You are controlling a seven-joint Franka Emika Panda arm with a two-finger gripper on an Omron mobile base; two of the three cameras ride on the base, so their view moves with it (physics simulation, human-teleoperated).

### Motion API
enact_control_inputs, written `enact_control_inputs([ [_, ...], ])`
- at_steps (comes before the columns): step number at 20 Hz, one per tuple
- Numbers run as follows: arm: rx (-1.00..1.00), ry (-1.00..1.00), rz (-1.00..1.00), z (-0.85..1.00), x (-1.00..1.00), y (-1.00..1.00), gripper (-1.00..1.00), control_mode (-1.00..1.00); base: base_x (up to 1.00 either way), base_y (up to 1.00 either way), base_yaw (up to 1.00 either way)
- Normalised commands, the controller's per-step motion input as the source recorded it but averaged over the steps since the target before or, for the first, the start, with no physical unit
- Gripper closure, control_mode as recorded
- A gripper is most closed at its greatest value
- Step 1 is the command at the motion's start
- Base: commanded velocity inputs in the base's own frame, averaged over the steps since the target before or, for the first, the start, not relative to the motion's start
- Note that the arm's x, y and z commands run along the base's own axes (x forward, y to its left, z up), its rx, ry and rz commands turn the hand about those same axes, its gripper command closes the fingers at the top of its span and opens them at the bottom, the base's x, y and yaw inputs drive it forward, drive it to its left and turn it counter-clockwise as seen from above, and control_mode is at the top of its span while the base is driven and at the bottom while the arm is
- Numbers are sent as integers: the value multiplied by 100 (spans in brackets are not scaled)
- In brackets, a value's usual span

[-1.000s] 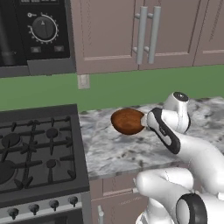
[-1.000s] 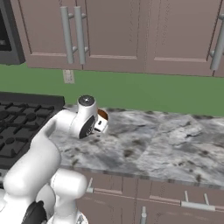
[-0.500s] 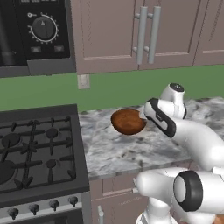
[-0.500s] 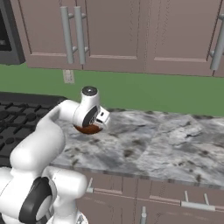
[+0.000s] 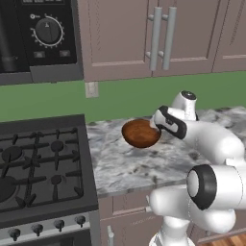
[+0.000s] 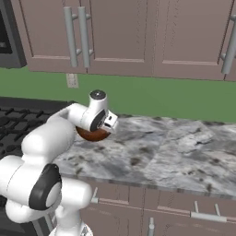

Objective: Pick the cup and bowl from the counter and place them on the counter next to the sink.

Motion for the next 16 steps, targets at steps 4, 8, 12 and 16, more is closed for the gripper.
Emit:
enact_control_inputs([
  [4, 0, 0, 0, -31, 47, 0, -100, -100, 0, 0, 0],
  [8, 0, 0, 0, -21, 29, -9, -100, -100, 0, 0, 0],
  [12, 0, 0, 0, -24, 42, -11, -100, -100, 0, 0, 0],
  [16, 0, 0, 0, -10, 18, -7, -100, -100, 0, 0, 0],
])
